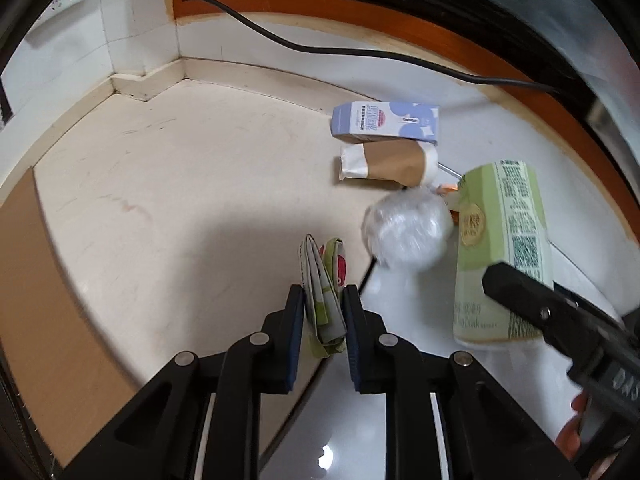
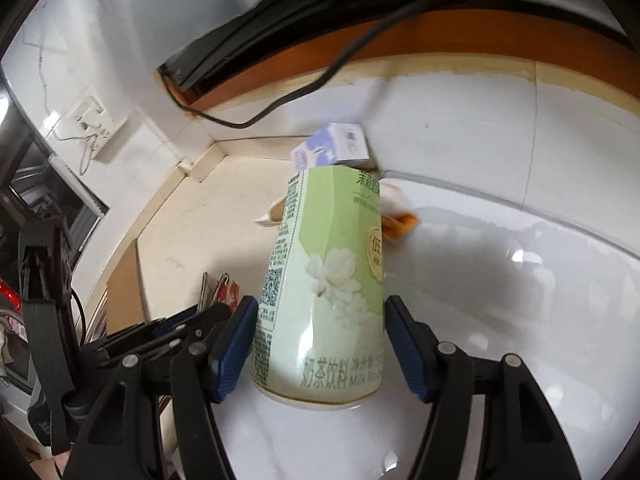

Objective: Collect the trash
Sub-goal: 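Carry the packet and bottle down toward the floor bin, then open both tools over the bin to drop the packet and bottle, then raise both tools back up over the counter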

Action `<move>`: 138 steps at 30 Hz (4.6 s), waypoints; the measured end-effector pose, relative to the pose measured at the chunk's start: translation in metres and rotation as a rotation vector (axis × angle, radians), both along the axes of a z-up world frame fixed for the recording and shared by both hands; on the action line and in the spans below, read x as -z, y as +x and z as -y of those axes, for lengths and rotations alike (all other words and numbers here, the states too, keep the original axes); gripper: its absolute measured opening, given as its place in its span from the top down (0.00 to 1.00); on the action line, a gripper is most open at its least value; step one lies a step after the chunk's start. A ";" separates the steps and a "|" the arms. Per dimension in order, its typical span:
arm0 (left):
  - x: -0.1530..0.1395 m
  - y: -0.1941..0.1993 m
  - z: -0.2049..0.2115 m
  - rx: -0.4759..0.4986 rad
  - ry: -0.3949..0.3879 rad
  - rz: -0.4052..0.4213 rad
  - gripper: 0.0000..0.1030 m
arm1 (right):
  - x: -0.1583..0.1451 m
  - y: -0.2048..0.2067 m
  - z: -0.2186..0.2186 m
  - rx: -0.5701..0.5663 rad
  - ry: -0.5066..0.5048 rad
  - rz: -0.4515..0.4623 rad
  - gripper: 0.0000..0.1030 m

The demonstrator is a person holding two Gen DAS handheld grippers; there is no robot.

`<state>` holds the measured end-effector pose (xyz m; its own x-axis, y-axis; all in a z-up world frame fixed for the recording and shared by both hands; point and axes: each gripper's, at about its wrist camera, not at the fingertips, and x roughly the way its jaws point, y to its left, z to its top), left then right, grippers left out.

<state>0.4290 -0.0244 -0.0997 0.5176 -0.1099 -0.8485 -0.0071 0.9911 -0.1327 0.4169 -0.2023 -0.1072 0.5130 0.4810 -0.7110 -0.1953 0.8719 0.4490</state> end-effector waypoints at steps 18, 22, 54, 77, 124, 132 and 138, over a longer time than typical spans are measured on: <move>-0.059 -0.182 -0.036 0.131 -0.109 0.041 0.83 | -0.046 -0.179 0.025 0.064 0.091 0.007 0.37; -0.050 -0.218 -0.044 0.136 -0.149 0.023 0.83 | -0.044 -0.224 0.019 0.054 0.121 0.001 0.37; 0.204 -0.350 -0.041 0.072 -0.053 -0.222 0.83 | 0.188 -0.374 -0.045 -0.084 -0.212 -0.192 0.37; 0.324 -0.313 -0.034 0.097 -0.059 -0.401 0.77 | 0.334 -0.341 -0.045 -0.038 -0.139 -0.482 0.36; 0.087 -0.335 -0.035 0.164 -0.010 -0.079 0.29 | 0.110 -0.336 -0.031 -0.088 -0.092 -0.101 0.35; 0.012 -0.336 -0.037 0.219 0.019 0.012 0.28 | 0.026 -0.335 -0.021 -0.122 -0.088 0.022 0.35; -0.047 -0.312 -0.028 0.277 0.091 0.094 0.28 | -0.030 -0.308 -0.008 -0.104 -0.073 0.089 0.35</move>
